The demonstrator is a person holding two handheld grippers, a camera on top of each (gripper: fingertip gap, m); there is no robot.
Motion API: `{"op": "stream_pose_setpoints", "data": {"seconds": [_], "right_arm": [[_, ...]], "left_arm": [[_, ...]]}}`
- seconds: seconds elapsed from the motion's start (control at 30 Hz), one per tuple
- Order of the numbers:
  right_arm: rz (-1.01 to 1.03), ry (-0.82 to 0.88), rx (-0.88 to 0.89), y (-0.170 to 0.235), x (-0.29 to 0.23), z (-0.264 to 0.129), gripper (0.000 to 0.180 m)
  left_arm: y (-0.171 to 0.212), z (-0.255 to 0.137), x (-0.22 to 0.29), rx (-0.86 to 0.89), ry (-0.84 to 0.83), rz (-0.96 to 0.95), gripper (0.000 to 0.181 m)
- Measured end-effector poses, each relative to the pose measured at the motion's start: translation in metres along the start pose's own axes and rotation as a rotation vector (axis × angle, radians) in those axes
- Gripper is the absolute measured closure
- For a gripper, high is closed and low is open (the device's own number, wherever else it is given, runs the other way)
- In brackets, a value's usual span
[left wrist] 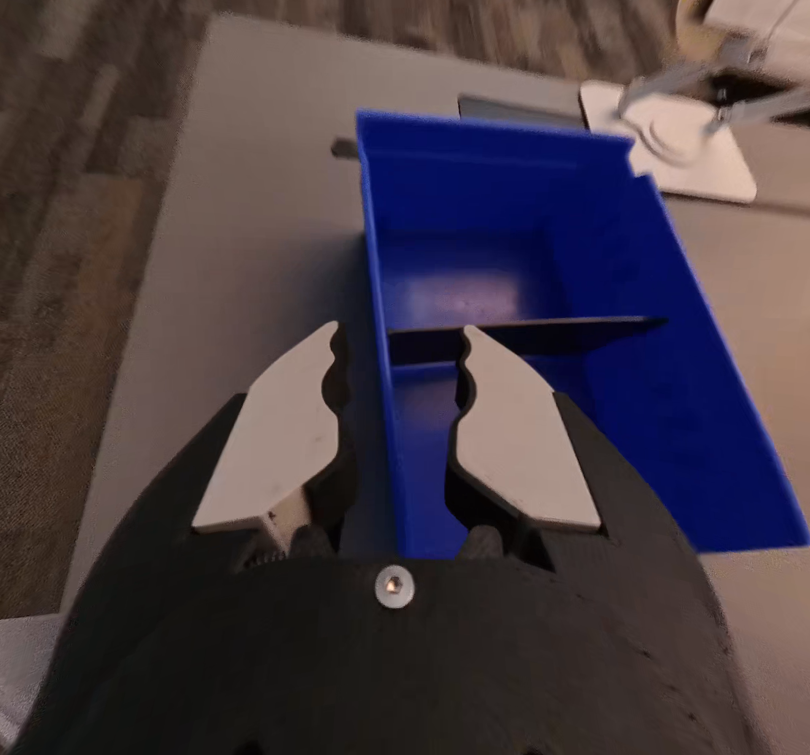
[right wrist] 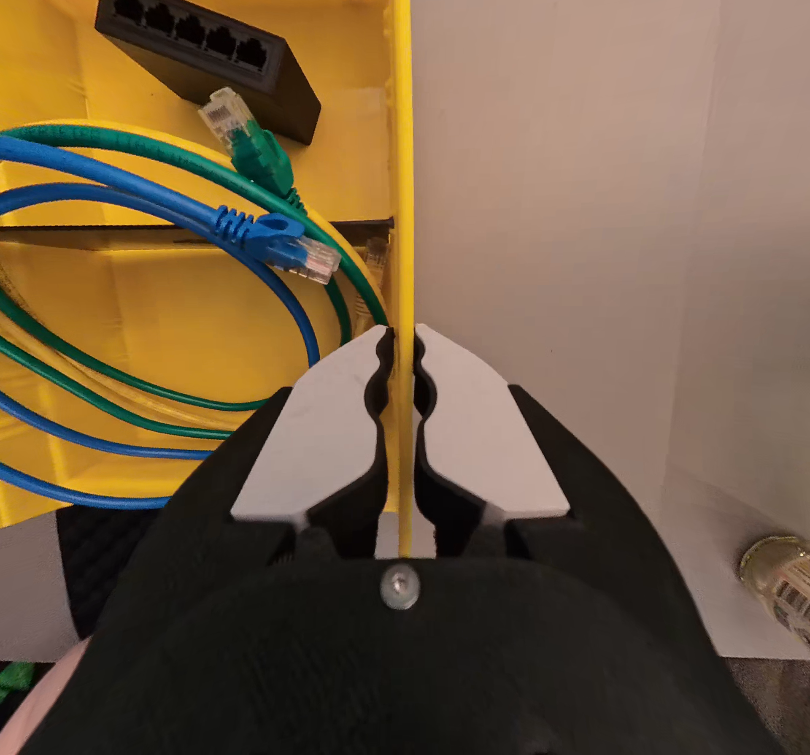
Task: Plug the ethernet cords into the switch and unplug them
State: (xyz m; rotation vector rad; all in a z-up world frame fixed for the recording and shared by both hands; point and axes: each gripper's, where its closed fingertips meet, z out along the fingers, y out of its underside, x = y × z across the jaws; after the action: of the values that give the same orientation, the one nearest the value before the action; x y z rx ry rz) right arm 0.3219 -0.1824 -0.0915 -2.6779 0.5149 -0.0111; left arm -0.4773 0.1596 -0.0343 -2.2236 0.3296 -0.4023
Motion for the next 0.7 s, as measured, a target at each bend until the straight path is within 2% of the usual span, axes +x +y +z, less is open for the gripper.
{"op": "stream_pose_setpoints", "data": {"seconds": [0.03, 0.1, 0.27, 0.3, 0.37, 0.4, 0.43, 0.5, 0.53, 0.6, 0.7], "right_arm": [[0.004, 0.003, -0.003, 0.000, 0.000, 0.000, 0.172], [0.007, 0.011, -0.004, 0.000, 0.000, 0.000, 0.172], [0.000, 0.016, 0.000, 0.000, 0.000, 0.000, 0.172], [-0.002, 0.016, 0.001, 0.000, 0.000, 0.000, 0.172], [-0.008, 0.017, 0.005, 0.000, 0.000, 0.000, 0.172], [-0.011, 0.018, 0.008, -0.001, 0.000, 0.000, 0.171], [-0.015, 0.018, 0.010, -0.001, 0.001, 0.000, 0.171], [-0.022, 0.018, 0.014, -0.001, 0.001, 0.000, 0.171], [-0.025, 0.017, 0.016, -0.001, 0.001, 0.000, 0.171], [-0.025, 0.010, 0.021, -0.001, 0.001, 0.000, 0.171], [-0.017, 0.001, 0.024, -0.001, 0.000, 0.000, 0.172]], "left_arm": [[0.008, 0.006, 0.005, -0.043, 0.026, 0.012, 0.131], [0.017, 0.016, 0.011, -0.090, 0.072, 0.023, 0.126], [0.005, 0.012, 0.015, -0.027, 0.155, -0.050, 0.126], [0.000, 0.010, 0.023, -0.013, 0.208, -0.071, 0.122], [-0.020, -0.004, 0.062, 0.049, 0.472, -0.125, 0.106], [-0.035, -0.015, 0.082, 0.108, 0.617, -0.149, 0.108], [-0.053, -0.027, 0.095, 0.190, 0.718, -0.172, 0.123], [-0.077, -0.047, 0.115, 0.346, 0.820, -0.099, 0.140], [-0.079, -0.050, 0.122, 0.392, 0.802, 0.000, 0.147], [-0.079, -0.044, 0.115, 0.432, 0.625, 0.160, 0.152], [-0.068, -0.031, 0.081, 0.365, 0.373, 0.194, 0.153]]}}
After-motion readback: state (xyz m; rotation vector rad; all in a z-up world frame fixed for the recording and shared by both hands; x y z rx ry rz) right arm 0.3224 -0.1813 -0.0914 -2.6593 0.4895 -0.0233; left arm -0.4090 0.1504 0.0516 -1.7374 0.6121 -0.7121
